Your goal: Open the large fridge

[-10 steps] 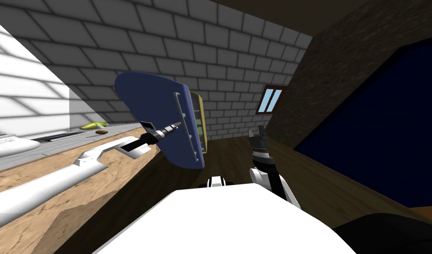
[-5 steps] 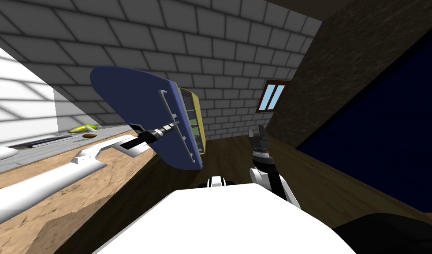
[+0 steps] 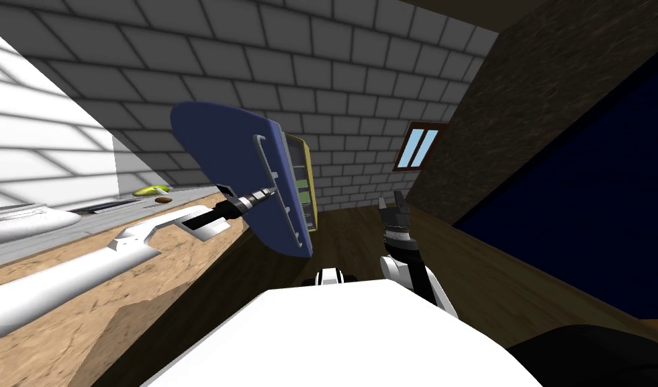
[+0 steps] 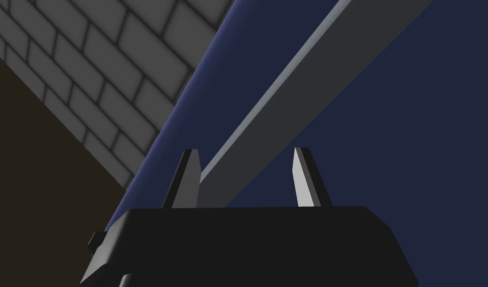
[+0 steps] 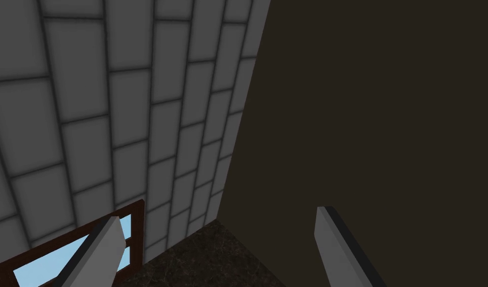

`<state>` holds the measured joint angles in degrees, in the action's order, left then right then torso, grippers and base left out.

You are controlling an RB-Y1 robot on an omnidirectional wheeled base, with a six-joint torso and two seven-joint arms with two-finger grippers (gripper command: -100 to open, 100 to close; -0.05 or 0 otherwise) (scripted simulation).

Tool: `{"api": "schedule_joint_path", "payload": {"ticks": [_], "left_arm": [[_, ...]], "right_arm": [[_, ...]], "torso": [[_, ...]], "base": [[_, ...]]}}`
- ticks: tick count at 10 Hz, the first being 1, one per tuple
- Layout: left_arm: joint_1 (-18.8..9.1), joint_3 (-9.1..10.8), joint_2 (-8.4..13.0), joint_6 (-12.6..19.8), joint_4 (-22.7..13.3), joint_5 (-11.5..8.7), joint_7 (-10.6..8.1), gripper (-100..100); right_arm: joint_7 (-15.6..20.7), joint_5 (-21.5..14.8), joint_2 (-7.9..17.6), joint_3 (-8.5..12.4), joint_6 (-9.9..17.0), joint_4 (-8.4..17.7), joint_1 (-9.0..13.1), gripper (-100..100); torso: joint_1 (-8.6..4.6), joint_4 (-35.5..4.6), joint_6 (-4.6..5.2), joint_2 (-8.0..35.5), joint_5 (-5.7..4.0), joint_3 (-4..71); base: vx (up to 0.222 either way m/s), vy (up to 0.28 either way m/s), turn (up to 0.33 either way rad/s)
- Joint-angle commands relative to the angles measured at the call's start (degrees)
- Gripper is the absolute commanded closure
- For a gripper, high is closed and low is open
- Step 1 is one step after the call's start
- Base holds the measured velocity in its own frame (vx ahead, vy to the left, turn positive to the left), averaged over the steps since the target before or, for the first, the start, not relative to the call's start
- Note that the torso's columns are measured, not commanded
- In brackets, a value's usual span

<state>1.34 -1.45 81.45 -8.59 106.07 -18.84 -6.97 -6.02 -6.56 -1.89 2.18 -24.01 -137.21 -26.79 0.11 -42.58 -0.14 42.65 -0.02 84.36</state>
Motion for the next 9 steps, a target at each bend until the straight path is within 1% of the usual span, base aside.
{"api": "schedule_joint_path", "payload": {"ticks": [1,2,4,6,7,8,9], "left_arm": [[0.69,-0.04,1.28,-2.06,4.07,-0.7,-0.23,100],[0.69,-0.04,1.28,-2.06,4.07,-0.7,-0.23,100],[1.27,-0.36,2.36,-3.67,7.07,-1.18,-0.33,100],[1.86,-0.69,3.45,-5.28,10.08,-1.66,-0.43,100],[0.9,-1.87,2.77,-4.56,8.67,-1.19,-0.13,100],[1.13,-2.47,3.31,-5.68,10.22,-1.24,-0.07,100],[1.34,-2.6,3.8,-6.56,11.53,-1.36,-0.04,100]], "right_arm": [[0.0,0.0,0.01,0.01,0.0,0.0,0.0,0],[0.0,0.0,0.01,0.01,0.0,0.0,-0.01,0],[0.0,0.0,-0.01,0.0,-0.01,-0.01,-0.01,0],[0.0,0.0,0.0,0.0,0.0,0.0,-0.01,0],[0.0,0.0,0.0,0.0,0.0,0.0,0.0,0],[0.0,0.0,-0.01,-0.01,0.0,0.0,-0.01,0],[0.0,0.0,-0.01,-0.01,-0.01,-0.01,-0.02,0]], "torso": [[-0.01,0.01,0.06,-0.15,-0.06,0.12],[-0.04,0.0,0.06,-0.33,-0.09,0.24],[-0.09,-0.11,-0.03,-0.34,-0.17,0.32],[0.03,-0.05,0.03,0.11,-0.01,-0.05],[-0.02,-0.03,0.09,0.11,-0.02,-0.06],[-0.46,0.06,0.09,-0.33,-0.13,0.22],[-0.43,0.16,0.2,-0.5,-0.2,0.36]], "base": [[-0.122,0.271,0.038],[-0.102,0.194,0.003],[-0.138,0.176,0.049],[-0.147,0.252,0.065],[-0.075,0.118,-0.009],[-0.038,0.137,0.031],[-0.075,0.242,0.009]]}}
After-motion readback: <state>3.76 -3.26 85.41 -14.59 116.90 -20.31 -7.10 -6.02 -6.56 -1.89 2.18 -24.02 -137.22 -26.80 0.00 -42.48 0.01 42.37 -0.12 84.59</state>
